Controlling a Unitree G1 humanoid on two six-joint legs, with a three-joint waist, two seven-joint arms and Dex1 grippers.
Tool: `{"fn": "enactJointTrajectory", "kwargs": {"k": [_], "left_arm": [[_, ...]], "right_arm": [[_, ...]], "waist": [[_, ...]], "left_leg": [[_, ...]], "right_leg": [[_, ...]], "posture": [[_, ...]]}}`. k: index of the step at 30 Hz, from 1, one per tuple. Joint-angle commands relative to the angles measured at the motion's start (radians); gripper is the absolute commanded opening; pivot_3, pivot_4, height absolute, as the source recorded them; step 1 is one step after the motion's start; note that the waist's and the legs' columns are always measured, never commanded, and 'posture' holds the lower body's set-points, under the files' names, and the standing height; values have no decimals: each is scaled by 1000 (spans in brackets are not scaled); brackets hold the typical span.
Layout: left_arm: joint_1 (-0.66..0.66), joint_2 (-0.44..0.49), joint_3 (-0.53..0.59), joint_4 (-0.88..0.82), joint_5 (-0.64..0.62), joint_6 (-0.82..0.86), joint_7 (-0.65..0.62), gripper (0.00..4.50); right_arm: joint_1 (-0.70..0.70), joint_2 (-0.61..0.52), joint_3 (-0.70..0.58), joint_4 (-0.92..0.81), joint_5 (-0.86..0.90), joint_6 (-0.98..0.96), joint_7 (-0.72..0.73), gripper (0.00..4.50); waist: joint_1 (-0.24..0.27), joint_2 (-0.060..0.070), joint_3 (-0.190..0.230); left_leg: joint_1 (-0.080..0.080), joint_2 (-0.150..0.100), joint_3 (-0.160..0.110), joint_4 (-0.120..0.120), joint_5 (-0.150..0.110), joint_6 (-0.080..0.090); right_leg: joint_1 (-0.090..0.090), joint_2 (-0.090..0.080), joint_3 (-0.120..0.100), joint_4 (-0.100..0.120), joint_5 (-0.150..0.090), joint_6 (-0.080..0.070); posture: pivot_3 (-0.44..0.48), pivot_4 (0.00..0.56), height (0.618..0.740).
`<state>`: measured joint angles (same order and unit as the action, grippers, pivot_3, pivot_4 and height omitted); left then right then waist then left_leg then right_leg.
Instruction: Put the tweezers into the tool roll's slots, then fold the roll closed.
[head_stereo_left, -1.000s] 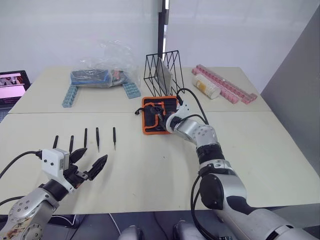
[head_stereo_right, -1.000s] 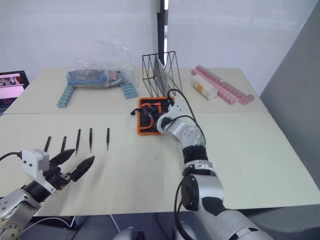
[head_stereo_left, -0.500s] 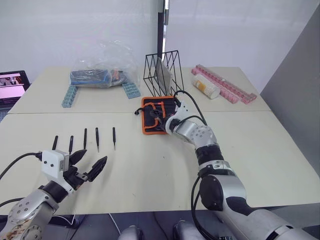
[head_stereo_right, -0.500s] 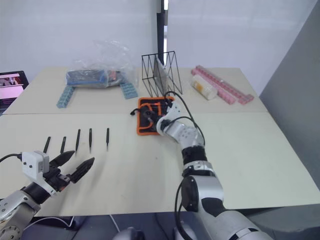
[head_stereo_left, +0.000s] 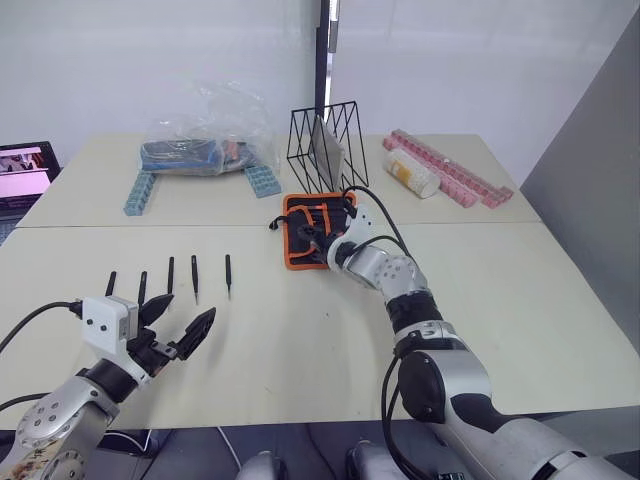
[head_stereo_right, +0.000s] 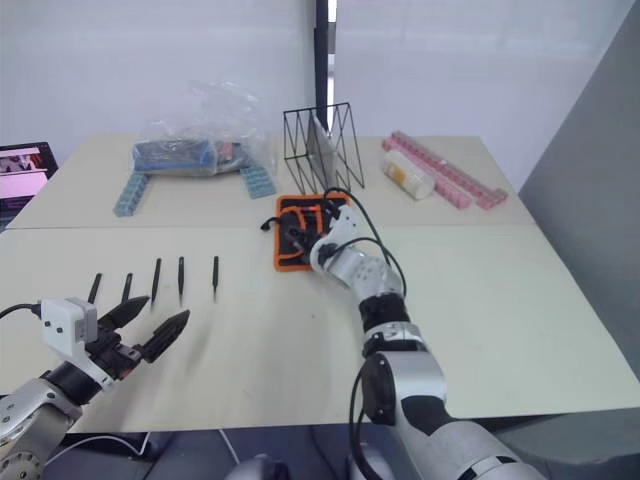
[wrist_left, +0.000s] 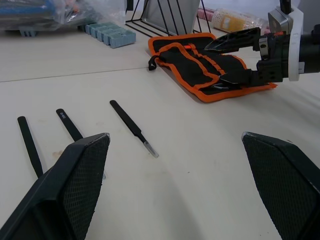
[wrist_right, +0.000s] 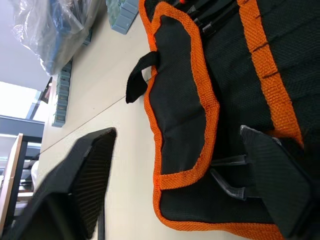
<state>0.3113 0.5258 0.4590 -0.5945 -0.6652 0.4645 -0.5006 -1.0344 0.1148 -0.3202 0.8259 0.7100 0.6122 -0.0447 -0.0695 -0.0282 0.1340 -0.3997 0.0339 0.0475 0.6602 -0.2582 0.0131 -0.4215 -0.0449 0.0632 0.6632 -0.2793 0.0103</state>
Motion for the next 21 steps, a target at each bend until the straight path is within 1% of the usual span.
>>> {"fn": "enactJointTrajectory", "kwargs": {"k": [1, 7, 9, 16, 19, 21], "left_arm": [[5, 7, 20, -18, -1, -17, -8, 4500], [17, 2, 24, 4, 8, -38, -25, 4500], [18, 1, 24, 9, 9, -43, -30, 4500], [18, 2, 20, 25, 13, -58, -38, 4500], [19, 2, 15, 32, 14, -63, -42, 4500], [19, 2, 12, 36, 15, -67, -45, 4500]], "right_arm": [[-21, 126, 12, 8, -7, -7, 7, 2687], [-14, 123, 11, 23, -13, 1, -5, 587], [-16, 122, 9, 29, -14, -2, -6, 33], [-20, 124, -1, 22, -3, -8, -3, 33], [-14, 120, -4, -8, 6, -12, 8, 33], [-9, 106, 15, -51, -5, -6, 28, 33]], "waist": [[0, 0, 0], [0, 0, 0], [0, 0, 0], [0, 0, 0], [0, 0, 0], [0, 0, 0]], "left_leg": [[0, 0, 0, 0, 0, 0], [0, 0, 0, 0, 0, 0], [0, 0, 0, 0, 0, 0], [0, 0, 0, 0, 0, 0], [0, 0, 0, 0, 0, 0], [0, 0, 0, 0, 0, 0]], "right_leg": [[0, 0, 0, 0, 0, 0], [0, 0, 0, 0, 0, 0], [0, 0, 0, 0, 0, 0], [0, 0, 0, 0, 0, 0], [0, 0, 0, 0, 0, 0], [0, 0, 0, 0, 0, 0]], "posture": [[0, 150, 737], [0, 150, 737], [0, 150, 737], [0, 150, 737], [0, 150, 737], [0, 150, 737]]}}
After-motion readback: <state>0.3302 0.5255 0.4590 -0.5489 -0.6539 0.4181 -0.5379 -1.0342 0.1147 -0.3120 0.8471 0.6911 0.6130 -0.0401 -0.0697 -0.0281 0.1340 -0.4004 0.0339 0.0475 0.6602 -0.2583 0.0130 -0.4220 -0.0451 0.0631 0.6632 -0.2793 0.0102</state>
